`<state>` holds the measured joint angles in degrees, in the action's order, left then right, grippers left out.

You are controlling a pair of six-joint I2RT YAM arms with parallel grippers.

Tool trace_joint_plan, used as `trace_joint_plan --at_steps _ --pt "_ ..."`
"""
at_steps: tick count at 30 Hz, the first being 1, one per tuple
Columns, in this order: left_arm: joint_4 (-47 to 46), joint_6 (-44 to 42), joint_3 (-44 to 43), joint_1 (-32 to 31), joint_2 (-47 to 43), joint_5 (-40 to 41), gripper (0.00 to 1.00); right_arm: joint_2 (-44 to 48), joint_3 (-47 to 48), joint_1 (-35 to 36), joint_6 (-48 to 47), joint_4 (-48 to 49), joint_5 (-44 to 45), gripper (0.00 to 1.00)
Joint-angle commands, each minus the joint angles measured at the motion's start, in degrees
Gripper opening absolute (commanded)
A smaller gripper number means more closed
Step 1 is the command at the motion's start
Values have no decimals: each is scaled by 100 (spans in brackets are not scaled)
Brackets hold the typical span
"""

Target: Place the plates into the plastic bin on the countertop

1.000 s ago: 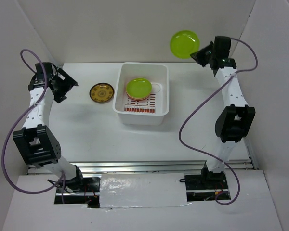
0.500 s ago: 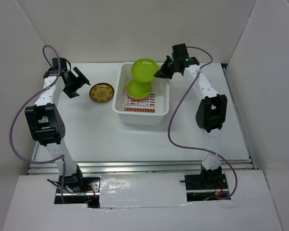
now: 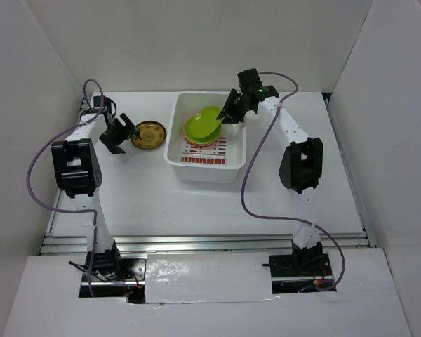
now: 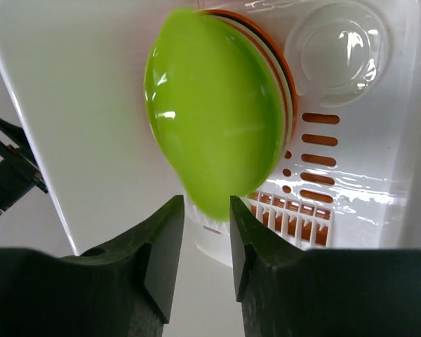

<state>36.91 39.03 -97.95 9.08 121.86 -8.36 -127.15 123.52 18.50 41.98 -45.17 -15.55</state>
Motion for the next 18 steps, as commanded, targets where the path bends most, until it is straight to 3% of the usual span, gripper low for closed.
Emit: trace_joint_plan --at_steps 1,6,9,14,18 --pt "-61 -97 -242 -38 127 -87 99 -125 470 110 -93 -150 61 43" --pt "-166 -97 -172 -38 215 -122 99 -30 682 215 -128 -186 17 80" --pt "-262 -79 -84 -64 233 -122 99 155 752 259 -146 -212 -1 97" --pt "-386 -27 -127 -82 364 -140 95 963 647 321 -190 -46 -53 100" --pt "-438 44 -207 -91 540 -122 81 1884 322 251 -172 175 -150 100"
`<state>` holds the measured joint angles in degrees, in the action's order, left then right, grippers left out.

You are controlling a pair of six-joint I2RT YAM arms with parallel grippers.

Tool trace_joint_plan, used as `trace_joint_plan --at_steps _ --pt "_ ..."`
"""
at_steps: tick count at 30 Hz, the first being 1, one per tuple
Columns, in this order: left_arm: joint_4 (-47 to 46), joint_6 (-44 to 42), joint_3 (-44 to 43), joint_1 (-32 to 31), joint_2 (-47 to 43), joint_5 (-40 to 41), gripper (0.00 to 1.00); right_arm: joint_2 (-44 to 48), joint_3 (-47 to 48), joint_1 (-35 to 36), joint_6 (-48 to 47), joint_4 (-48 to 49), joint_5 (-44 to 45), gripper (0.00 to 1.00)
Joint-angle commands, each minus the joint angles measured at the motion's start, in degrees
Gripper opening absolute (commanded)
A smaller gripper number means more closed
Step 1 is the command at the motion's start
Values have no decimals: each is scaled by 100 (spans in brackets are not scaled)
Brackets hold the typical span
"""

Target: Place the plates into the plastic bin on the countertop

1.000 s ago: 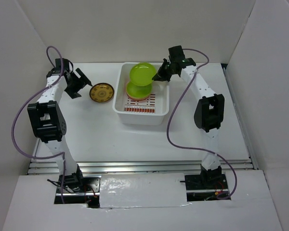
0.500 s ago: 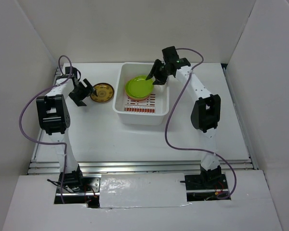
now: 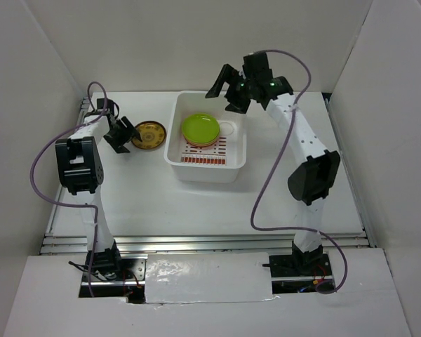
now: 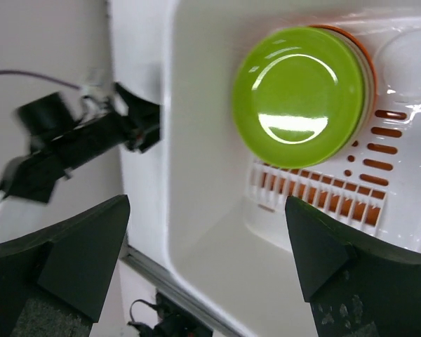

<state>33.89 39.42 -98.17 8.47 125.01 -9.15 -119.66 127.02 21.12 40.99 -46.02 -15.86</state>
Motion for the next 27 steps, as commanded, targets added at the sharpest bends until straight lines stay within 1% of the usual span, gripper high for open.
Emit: trace_joint_plan --at_steps 1,2,3,6,8,9,10,11,14,15,17,18,21,22,23,24,27 --pt "-163 13 -194 -21 286 -35 79 1268 -89 -38 -65 286 -154 100" --pt "-181 48 -202 -29 322 -61 76 1391 -186 -64 -65 287 -163 100" --pt "-181 66 -220 -30 340 -43 64 1619 -213 -82 -82 278 -163 100" --pt "-251 127 -246 -30 410 -26 47 2014 -380 -196 -91 304 -251 100" --pt "-243 128 -360 -30 436 9 28 2174 -546 -284 -65 330 -321 100" --pt "-208 127 -395 -30 436 70 15 2357 -590 -310 -65 339 -330 100" --pt "-233 145 -422 -21 393 106 10 2446 -652 -346 -65 348 -365 100" --pt "-225 145 -422 -3 340 150 0 2534 -783 -424 -65 383 -392 100" --pt "-286 285 -195 128 -98 325 0 2999 -1117 -574 -48 471 -409 100" --pt "-312 407 76 198 -596 404 0 3079 -1214 -627 -48 480 -427 100" --pt "-558 557 402 365 -1291 562 0 3342 -1495 -706 -39 550 -453 100" --pt "-672 636 682 418 -2017 711 0 3404 -1592 -793 -47 550 -445 100" --pt "-1024 638 703 480 -2944 783 0 3659 -1891 -995 -82 568 -506 100" --pt "-1042 454 450 393 -3008 531 0 3712 -2013 -1022 -91 576 -567 100" --pt "-851 383 248 305 -3009 380 0 3808 -2102 -1066 -100 585 -585 100" --pt "-657 208 -181 209 -2896 231 0 3835 -2233 -1171 -118 603 -594 100" --pt "-261 49 -658 -213 -2728 -165 0 4002 -2410 -1295 -118 612 -708 100"
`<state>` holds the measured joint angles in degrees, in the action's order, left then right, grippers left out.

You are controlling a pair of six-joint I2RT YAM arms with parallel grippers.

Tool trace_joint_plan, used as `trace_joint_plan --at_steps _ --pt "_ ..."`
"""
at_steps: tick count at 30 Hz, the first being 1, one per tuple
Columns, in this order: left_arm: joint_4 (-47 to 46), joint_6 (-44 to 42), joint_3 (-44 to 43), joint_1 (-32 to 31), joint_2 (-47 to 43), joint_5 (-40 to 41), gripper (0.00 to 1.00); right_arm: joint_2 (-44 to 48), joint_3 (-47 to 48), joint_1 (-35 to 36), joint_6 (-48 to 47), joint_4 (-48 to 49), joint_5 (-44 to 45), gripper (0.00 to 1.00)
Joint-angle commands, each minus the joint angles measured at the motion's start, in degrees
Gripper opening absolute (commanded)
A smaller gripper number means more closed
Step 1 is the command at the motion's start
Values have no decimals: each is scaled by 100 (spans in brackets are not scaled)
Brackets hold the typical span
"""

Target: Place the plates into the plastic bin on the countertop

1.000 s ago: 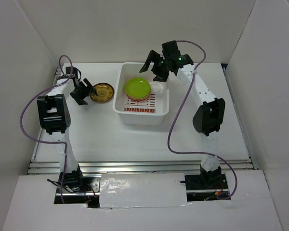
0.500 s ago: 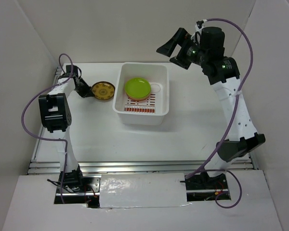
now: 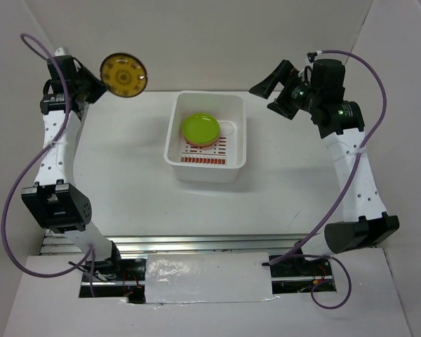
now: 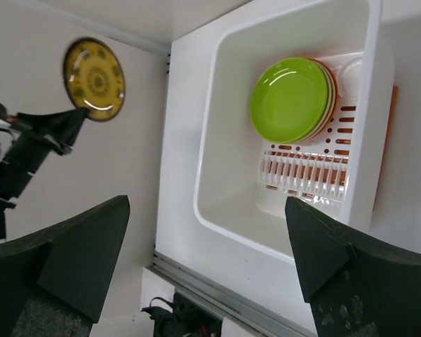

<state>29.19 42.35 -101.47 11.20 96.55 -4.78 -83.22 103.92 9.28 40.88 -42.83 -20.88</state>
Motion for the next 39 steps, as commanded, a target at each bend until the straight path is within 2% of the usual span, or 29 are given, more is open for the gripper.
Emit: trace_joint_plan --at_steps 1,3,4,7,10,15,20,25,29,31,33,34,36,37,39 --pt "262 -288 -416 -714 162 -717 0 385 -196 -180 -107 284 -240 100" --pt "568 -402 -828 -978 319 -858 0 552 -293 -277 -150 258 -250 100" --pt "666 -472 -961 -1345 390 -806 0 605 -328 -364 -160 231 -258 100" --pt "1009 -719 -1453 -2005 689 -245 0 807 -460 -514 -177 205 -363 100" --pt "1062 -781 -1709 -2410 1022 -59 0 1009 -583 -664 -212 152 -460 100" --pt "957 -921 -2095 -2684 1673 38 0 1439 -899 -884 -195 178 -566 100" --pt "1369 -1044 -2834 -2764 2498 205 0 1791 -1005 -1121 -212 91 -680 100" --pt "1309 -1027 -2843 -2781 2719 249 0 1985 -1093 -1314 -256 -32 -759 100" --pt "1326 -1036 -2896 -2860 2860 319 9 2073 -1102 -1455 -291 -103 -821 100" --pt "1344 -1044 -2940 -2913 2887 337 19 2082 -1102 -1499 -291 -112 -829 100" --pt "1361 -1027 -2966 -2939 2869 302 31 2082 -1102 -1499 -291 -103 -847 100" --pt "1361 -1009 -2984 -2948 2826 267 44 2073 -1102 -1499 -283 -94 -856 100" --pt "1361 -957 -3071 -2957 2729 153 55 2064 -1084 -1499 -283 -103 -865 100" --pt "1318 -956 -3080 -2992 2572 196 64 2047 -1067 -1508 -283 -94 -873 100" --pt "1308 -956 -3212 -2992 2439 240 72 2020 -1049 -1508 -265 -77 -873 100"
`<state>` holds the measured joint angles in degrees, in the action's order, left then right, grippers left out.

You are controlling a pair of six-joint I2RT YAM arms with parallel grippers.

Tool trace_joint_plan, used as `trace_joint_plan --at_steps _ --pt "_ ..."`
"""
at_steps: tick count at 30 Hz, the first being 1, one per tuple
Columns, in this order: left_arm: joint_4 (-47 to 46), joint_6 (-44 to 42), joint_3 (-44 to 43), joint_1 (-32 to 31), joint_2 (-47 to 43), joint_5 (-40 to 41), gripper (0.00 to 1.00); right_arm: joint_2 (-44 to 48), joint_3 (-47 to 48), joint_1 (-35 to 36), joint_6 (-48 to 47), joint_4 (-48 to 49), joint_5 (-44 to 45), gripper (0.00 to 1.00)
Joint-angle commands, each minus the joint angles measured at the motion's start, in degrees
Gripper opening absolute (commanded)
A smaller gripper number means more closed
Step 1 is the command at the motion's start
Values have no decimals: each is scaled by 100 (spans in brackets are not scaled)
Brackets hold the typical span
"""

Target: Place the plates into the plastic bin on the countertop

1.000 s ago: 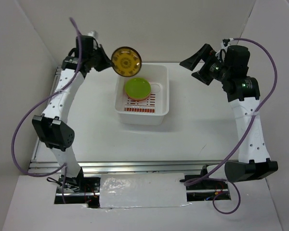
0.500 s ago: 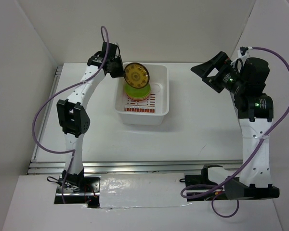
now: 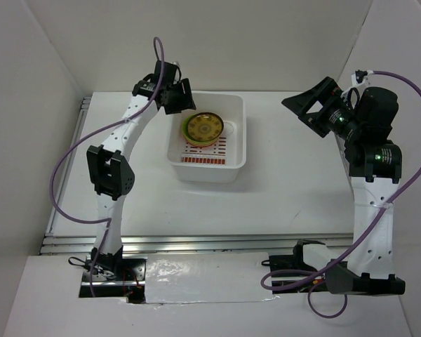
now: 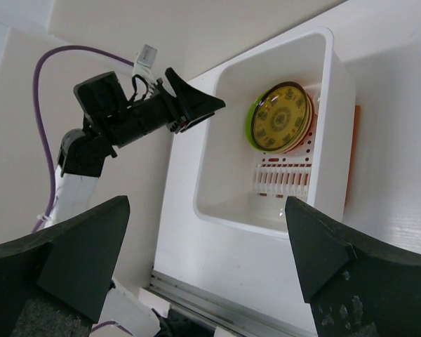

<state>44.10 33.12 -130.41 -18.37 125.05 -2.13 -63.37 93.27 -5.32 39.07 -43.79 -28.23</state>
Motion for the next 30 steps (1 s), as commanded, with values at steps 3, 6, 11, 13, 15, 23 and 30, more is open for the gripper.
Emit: trace_joint_plan --at_steps 3,6,11,13,15,23,30 --pt "90 45 -818 79 -613 -77 99 9 86 -48 -110 -7 -122 100" --pt "231 141 -829 298 -1184 98 99 -34 208 -39 -224 -182 45 100" --pt "904 -253 -301 974 -2353 634 99 -140 981 242 -1014 -1225 1792 100" --pt "1249 -402 -31 1177 -2661 1134 99 -149 1270 347 -1269 -1491 2206 100" --pt "1557 -473 400 1388 -3081 1477 99 -105 1386 470 -1454 -1746 2742 100" --pt "1074 -34 3119 1749 -4859 2578 99 -113 1035 1024 -1473 -2036 3218 100" --pt "1567 -175 3100 1538 -5069 2937 99 140 1544 1648 -1472 -2475 4026 100"
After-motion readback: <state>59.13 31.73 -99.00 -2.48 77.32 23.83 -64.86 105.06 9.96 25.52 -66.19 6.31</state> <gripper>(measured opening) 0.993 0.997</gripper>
